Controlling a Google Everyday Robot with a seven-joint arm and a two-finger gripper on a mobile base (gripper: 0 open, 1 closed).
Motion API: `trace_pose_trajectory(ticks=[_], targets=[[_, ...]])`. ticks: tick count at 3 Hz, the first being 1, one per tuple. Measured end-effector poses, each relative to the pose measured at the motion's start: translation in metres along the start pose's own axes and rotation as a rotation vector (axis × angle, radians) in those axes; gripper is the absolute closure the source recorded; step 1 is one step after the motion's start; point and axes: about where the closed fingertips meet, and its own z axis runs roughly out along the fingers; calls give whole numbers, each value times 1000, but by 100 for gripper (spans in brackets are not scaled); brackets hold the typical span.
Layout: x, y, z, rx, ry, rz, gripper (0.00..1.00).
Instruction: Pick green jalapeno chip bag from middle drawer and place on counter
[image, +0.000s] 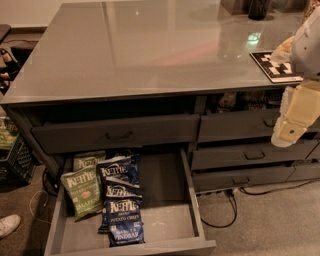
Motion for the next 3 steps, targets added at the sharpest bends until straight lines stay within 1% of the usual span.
trace_pose_trajectory(ticks=[1,2,3], targets=[[0,0,0,0,0,0,0],[-4,16,16,-13,-6,8,0],[-9,39,50,-20,3,25,0]])
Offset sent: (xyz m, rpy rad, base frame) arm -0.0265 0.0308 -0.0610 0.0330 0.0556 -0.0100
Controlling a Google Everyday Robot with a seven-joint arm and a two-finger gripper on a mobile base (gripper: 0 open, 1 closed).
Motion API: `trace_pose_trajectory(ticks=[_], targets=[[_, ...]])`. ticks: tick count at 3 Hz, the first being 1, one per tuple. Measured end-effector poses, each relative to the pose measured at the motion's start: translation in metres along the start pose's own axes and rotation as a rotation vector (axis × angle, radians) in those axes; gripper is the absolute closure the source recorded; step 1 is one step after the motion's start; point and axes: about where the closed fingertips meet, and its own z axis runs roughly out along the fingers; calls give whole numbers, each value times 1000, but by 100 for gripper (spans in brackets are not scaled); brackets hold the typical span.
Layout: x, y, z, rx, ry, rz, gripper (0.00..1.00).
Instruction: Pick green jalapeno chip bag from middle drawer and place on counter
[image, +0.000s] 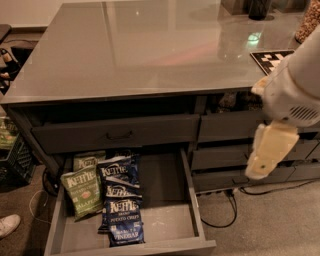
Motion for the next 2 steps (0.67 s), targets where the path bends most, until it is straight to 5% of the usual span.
trace_pose_trajectory(ticks=[2], targets=[[-1,29,66,-83,0,11,0]])
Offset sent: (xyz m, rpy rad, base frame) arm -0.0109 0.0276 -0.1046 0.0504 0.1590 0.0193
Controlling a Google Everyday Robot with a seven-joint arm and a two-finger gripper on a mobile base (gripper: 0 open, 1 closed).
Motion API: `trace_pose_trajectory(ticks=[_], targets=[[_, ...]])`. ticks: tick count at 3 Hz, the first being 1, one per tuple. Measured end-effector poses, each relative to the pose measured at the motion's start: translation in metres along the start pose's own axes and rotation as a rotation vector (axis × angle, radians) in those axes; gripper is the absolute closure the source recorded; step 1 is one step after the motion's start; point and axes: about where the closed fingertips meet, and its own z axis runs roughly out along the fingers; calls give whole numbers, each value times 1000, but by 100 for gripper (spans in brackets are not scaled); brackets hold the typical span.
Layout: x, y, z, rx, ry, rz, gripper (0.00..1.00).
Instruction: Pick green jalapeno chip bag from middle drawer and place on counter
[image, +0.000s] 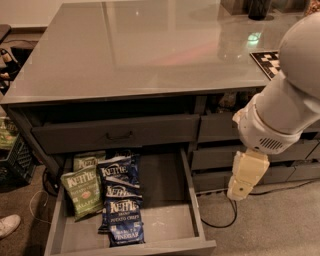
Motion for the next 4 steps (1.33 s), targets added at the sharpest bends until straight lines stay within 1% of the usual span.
trace_pose_trajectory(ticks=[1,2,3,4], targets=[[0,0,1,-2,0,0,0],[-3,8,24,-32,-32,20,0],[-22,15,69,-81,-82,26,0],[-47,17,105,-114,-128,22,0]])
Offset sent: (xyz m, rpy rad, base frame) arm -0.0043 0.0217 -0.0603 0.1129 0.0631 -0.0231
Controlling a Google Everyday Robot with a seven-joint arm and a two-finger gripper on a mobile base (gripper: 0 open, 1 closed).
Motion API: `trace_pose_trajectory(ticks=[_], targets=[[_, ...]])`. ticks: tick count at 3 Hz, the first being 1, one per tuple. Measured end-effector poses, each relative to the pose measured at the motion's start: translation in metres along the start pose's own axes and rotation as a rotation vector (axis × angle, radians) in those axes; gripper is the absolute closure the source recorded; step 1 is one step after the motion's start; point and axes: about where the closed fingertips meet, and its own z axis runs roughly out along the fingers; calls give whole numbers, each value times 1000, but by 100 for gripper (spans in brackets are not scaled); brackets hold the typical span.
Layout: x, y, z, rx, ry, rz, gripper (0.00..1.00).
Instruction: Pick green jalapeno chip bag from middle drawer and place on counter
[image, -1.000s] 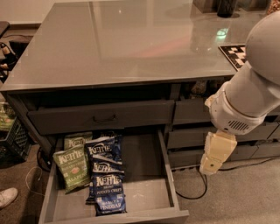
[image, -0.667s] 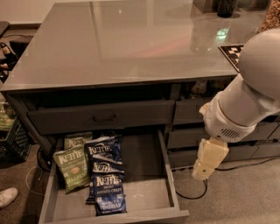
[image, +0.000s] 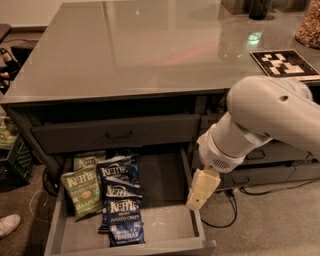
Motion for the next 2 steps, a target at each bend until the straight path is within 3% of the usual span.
trace_pose_trajectory(ticks=[1,2], targets=[[-24,14,21,-76,-34,-38,0],[-25,15,22,-79,-36,-38,0]])
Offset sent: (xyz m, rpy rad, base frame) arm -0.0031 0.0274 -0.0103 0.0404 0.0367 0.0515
